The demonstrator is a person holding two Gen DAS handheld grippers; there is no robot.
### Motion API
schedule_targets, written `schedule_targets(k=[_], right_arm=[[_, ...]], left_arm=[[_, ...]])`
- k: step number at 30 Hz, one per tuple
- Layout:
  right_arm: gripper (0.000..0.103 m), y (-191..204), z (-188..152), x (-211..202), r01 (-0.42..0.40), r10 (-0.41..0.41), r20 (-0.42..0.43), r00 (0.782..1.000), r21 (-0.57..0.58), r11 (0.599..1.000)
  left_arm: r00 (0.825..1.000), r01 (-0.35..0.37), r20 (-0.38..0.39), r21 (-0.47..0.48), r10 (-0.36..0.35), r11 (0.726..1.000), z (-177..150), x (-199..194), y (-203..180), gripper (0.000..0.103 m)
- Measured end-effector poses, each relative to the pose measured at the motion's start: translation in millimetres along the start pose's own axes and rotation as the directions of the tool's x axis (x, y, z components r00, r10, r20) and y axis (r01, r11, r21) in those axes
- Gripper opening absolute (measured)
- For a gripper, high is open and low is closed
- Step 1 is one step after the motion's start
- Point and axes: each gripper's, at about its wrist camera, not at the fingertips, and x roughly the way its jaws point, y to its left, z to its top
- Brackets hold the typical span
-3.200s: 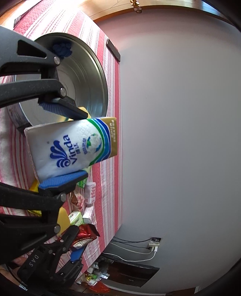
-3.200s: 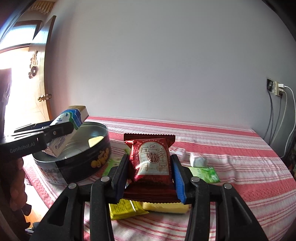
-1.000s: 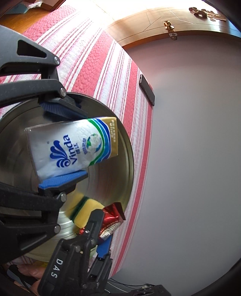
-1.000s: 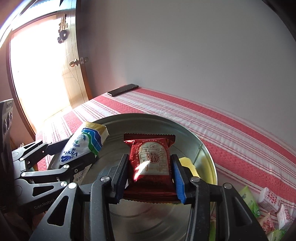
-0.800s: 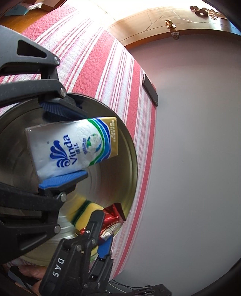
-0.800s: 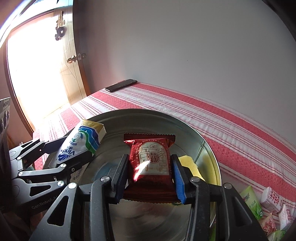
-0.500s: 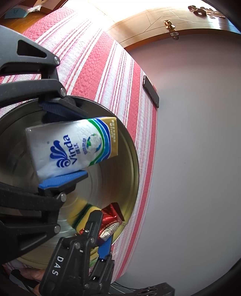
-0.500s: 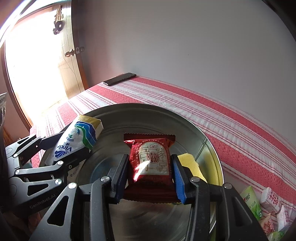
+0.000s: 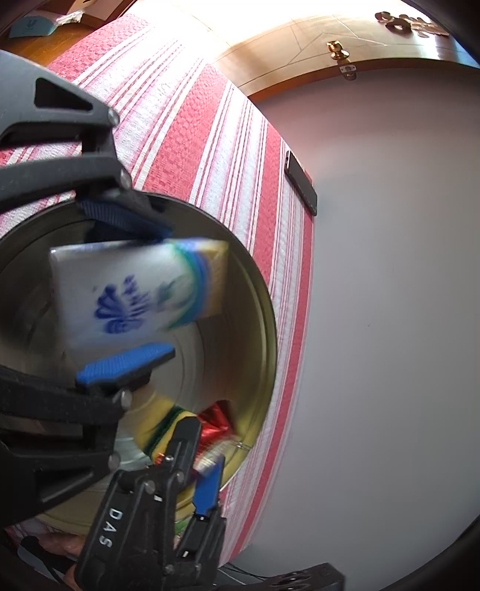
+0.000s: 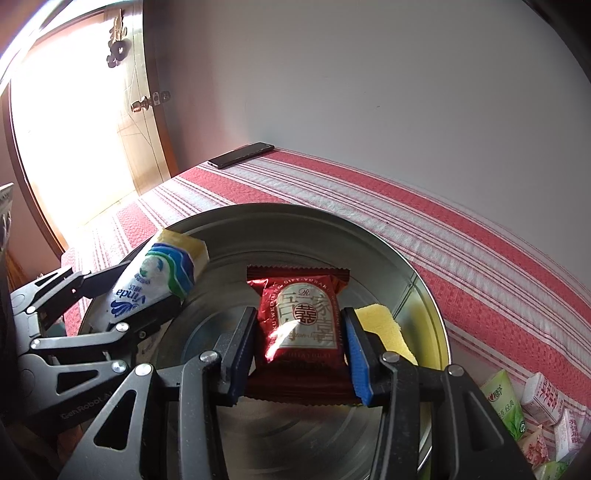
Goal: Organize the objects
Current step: 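Open both grippers to drop the Vinda pack and red packet into the tin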
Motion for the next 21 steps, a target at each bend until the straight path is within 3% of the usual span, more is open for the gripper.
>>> schedule_targets(k=[2,7,13,16,21], right_arm=[[0.060,-0.9,-0.5,-1.6,0.003,-0.003,0.009,1.000,0.008,1.000],[0.062,-1.0,-2.2,-5.9,0.014,-0.014,0.032,0.999,0.022,1.000],[0.066,-0.2,-8.8,-16.0,0.034,-0.037,0.059,0.998,0.043,0.998],[0.066,-3.4,-21.5,-37.9,0.050,-0.055,0.102,0.993,0.049,0.998],[0.067,-28.4,-67.4,-92.5,0.107,-0.124,0.183,0.975,0.098,0.989]], left_arm=[[1.000,-0.006,0.018,0.002,0.006,1.000,-0.5,-5.1,-1.5,0.083],[1.000,-0.004,0.016,0.002,0.004,1.000,-1.6,-7.0,-1.1,0.086],[0.999,-0.017,0.044,-0.018,0.018,1.000,-3.0,-15.4,-0.2,0.097],[0.996,-0.025,0.087,-0.033,0.027,0.999,-8.0,-28.8,-3.7,0.103],[0.993,0.001,0.119,-0.027,0.003,1.000,-21.9,-43.9,-24.1,0.103]])
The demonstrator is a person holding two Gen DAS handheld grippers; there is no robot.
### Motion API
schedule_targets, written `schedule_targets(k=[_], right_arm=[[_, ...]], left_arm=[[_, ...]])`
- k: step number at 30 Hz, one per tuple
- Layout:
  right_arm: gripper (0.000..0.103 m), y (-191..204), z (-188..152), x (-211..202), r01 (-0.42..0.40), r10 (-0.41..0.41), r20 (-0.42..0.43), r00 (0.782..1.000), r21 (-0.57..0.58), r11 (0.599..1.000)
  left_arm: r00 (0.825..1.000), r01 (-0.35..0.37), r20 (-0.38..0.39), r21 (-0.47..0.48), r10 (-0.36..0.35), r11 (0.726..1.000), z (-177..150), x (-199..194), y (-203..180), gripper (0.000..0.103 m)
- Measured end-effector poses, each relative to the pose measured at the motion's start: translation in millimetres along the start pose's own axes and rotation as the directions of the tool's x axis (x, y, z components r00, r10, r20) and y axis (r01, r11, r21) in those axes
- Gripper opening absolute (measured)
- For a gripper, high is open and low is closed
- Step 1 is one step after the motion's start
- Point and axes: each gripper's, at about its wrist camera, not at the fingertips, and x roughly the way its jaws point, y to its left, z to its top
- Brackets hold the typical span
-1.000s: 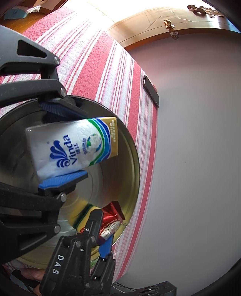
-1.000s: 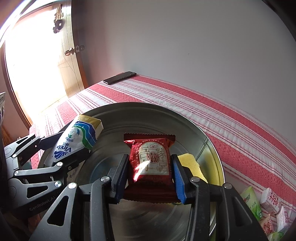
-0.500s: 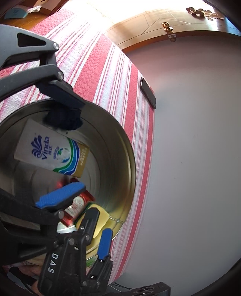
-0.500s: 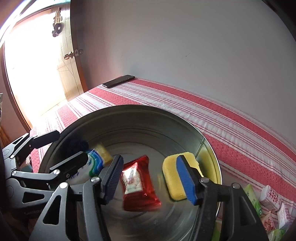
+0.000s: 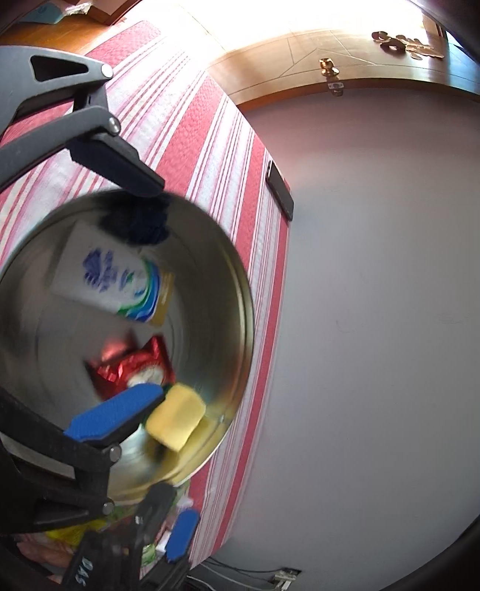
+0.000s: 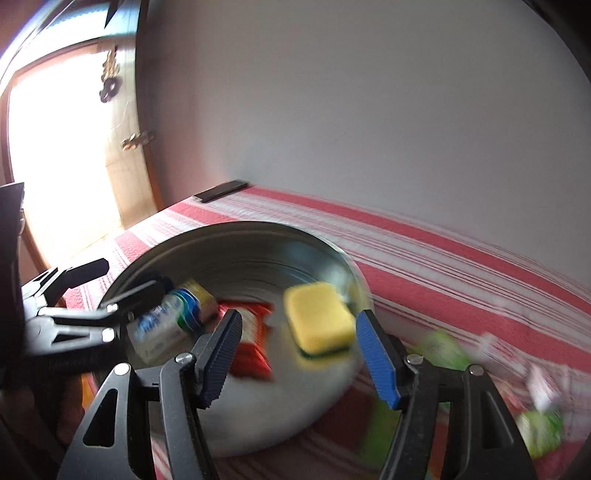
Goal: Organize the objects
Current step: 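Open both grippers to drop the Vinda pack and red packet into the tin, then move both grippers back to the remaining items on the bed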
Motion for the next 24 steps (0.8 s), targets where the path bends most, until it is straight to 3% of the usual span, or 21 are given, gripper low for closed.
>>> schedule_targets(k=[5,9,13,24], right_arm=[[0.072,-53.2,-44.1,-41.3,0.153,-0.155,0.011,0.988,0.082,0.985],[0.072,-91.6,-80.7,-56.7,0.259,-0.257,-0.037,0.966,0.152,0.954],[0.072,-111.4,-97.3,-53.1,0.254,-0.246,-0.065,0.967,0.193,0.948],[0.072,-119.2,-98.8,-34.2,0.237,-0.211,-0.134,0.968,0.227,0.944]], left_arm=[[0.997,0.081,0.014,0.058,-0.082,0.995,-21.5,-19.0,-36.7,0.103],[0.992,0.124,0.019,0.128,-0.127,0.984,-30.7,-29.1,-69.6,0.103],[0.989,0.138,0.020,0.174,-0.143,0.975,-34.1,-33.8,-89.6,0.103],[0.979,0.200,-0.028,0.256,-0.200,0.946,-48.3,-32.5,-133.9,0.103]])
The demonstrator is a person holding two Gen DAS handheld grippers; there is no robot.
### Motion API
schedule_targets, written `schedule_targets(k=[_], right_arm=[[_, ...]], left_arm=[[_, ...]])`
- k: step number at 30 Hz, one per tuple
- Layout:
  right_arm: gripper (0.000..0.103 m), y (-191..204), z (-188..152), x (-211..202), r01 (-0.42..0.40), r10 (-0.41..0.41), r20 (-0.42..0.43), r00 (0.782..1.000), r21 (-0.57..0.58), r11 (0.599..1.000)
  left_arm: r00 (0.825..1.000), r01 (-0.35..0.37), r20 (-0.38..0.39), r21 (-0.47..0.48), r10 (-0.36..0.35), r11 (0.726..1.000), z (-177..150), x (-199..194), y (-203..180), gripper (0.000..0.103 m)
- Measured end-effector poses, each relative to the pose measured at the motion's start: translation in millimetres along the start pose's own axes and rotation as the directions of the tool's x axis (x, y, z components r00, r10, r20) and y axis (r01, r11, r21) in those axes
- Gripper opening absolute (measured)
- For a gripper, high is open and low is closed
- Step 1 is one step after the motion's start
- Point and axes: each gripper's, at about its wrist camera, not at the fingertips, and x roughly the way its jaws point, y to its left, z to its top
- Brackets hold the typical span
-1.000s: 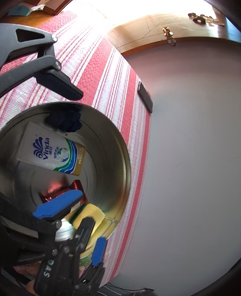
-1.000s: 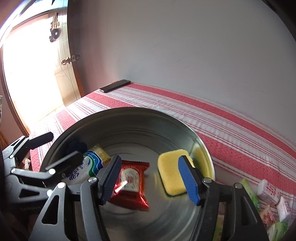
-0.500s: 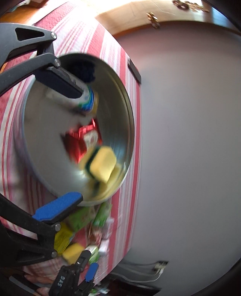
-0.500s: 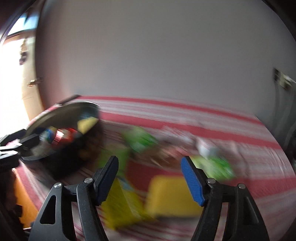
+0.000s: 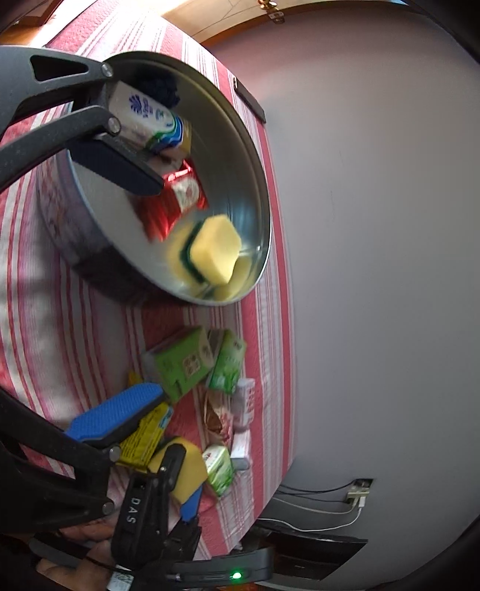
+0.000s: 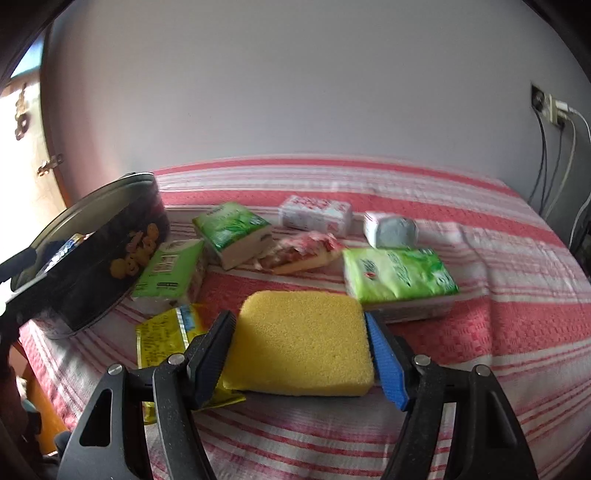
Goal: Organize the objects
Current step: 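Move both grippers back to the remaining items on the bed, then grasp the yellow sponge with the right gripper while the left grasps the yellow snack packet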
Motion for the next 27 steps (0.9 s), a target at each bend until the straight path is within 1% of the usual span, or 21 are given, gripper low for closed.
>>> schedule_targets(k=[2,5,8,10,13,15,17,19,21,24,27], right_arm=[[0.070,-1.0,-1.1,-1.0,0.011,-0.011,0.001,1.000,-0.004,1.000],[0.069,-2.4,-4.6,-4.8,0.006,-0.006,0.010,1.000,-0.008,1.000],[0.068,-6.0,-6.9,-12.3,0.002,-0.002,0.041,0.999,0.000,1.000],[0.068,-9.0,-6.9,-21.4,0.003,-0.003,0.076,0.997,0.005,1.000],[0.068,-14.8,-6.8,-31.3,0.017,-0.018,0.109,0.994,0.014,1.000],[0.068,-21.5,-9.3,-35.9,0.013,-0.017,0.124,0.992,0.031,0.999],[0.068,-28.4,-12.9,-40.0,0.010,-0.016,0.130,0.991,0.046,0.999],[0.068,-31.0,-16.2,-41.4,-0.008,0.001,0.135,0.991,0.047,0.999],[0.068,-31.7,-20.0,-40.6,-0.022,0.016,0.142,0.990,0.043,0.999],[0.068,-35.8,-22.6,-34.4,-0.033,0.025,0.132,0.991,0.059,0.998],[0.068,-39.0,-23.7,-29.7,-0.029,0.019,0.129,0.992,0.073,0.997]], left_arm=[[1.000,0.008,-0.007,-0.001,-0.008,1.000,-0.1,0.9,-6.0,0.103],[1.000,0.022,-0.006,0.009,-0.022,1.000,-0.8,-0.1,-15.2,0.103],[0.999,0.037,-0.006,0.024,-0.037,0.999,-2.8,-1.9,-24.1,0.103],[1.000,0.028,0.005,0.040,-0.029,0.999,-3.3,-3.2,-32.3,0.103],[0.998,0.070,-0.008,0.045,-0.070,0.997,-2.9,-3.1,-43.1,0.103],[0.998,0.063,0.001,0.073,-0.063,0.995,-2.8,-4.2,-52.3,0.103],[0.997,0.072,-0.004,0.111,-0.072,0.991,-3.9,-2.8,-65.2,0.103],[0.995,0.099,-0.025,0.129,-0.097,0.987,-5.7,3.9,-75.0,0.103],[0.990,0.125,-0.078,0.134,-0.115,0.983,-8.5,17.1,-82.6,0.103],[0.978,0.162,-0.151,0.104,-0.146,0.981,-10.4,35.2,-84.1,0.103],[0.967,0.191,-0.189,0.080,-0.173,0.978,-11.6,47.0,-83.2,0.103]])
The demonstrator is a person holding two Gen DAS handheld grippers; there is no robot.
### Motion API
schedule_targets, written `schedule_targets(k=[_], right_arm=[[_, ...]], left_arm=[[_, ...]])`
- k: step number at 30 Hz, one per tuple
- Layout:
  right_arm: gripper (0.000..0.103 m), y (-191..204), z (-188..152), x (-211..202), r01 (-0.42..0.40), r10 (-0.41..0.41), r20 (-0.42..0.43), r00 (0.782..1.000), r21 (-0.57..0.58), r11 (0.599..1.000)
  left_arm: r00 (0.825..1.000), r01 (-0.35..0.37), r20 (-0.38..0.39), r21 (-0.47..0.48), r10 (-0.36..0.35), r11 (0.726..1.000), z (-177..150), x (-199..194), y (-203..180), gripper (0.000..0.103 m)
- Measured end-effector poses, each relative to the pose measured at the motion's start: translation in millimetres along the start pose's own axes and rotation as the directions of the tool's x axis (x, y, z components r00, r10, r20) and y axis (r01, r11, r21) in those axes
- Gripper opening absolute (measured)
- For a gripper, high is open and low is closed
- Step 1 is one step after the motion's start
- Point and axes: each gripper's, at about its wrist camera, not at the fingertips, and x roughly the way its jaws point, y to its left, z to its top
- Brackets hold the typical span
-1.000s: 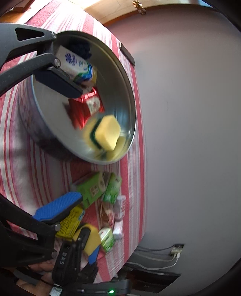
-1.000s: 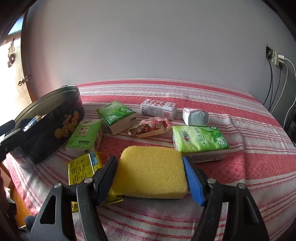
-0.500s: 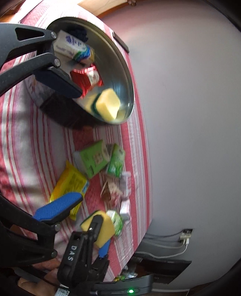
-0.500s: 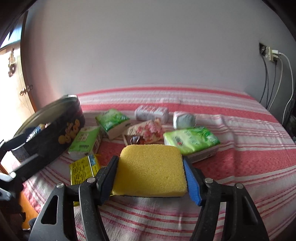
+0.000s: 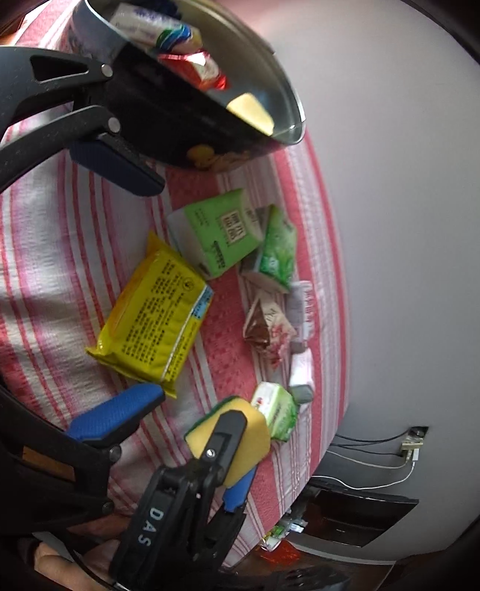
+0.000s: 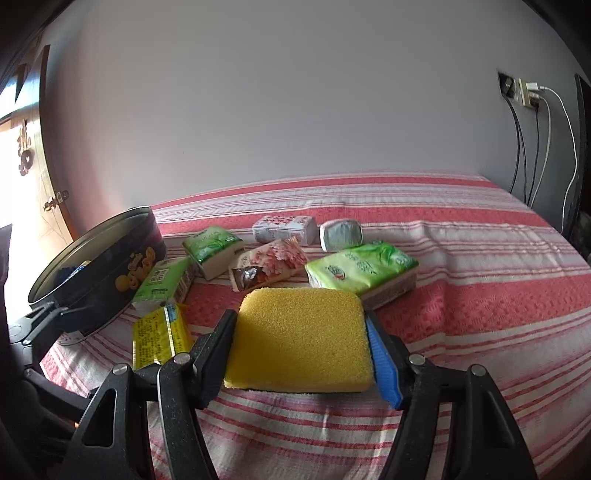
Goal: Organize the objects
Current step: 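Grasp the yellow sponge with the right gripper while the left grasps the yellow snack packet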
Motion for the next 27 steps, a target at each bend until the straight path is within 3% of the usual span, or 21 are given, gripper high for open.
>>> schedule_targets(k=[5,10,15,27], right_arm=[[0.068,-0.9,-2.4,4.3,0.013,-0.013,-0.005,1.000,0.001,1.000],[0.068,0.3,-2.6,4.9,0.020,-0.020,-0.005,1.000,-0.006,1.000],[0.068,0.3,-2.9,5.0,0.017,-0.017,-0.009,1.000,-0.012,1.000],[0.068,3.2,-4.0,4.7,0.016,-0.016,-0.008,1.000,-0.017,1.000]], left_arm=[[0.998,0.064,-0.023,-0.018,-0.064,0.998,-2.6,7.6,1.0,0.103],[0.999,0.048,-0.016,0.007,-0.048,0.999,-4.0,5.7,-4.4,0.102],[0.996,0.087,-0.031,-0.048,-0.089,0.995,-1.3,10.2,6.4,0.092],[0.995,0.103,-0.007,-0.044,-0.103,0.994,-2.8,3.8,10.5,0.079]])
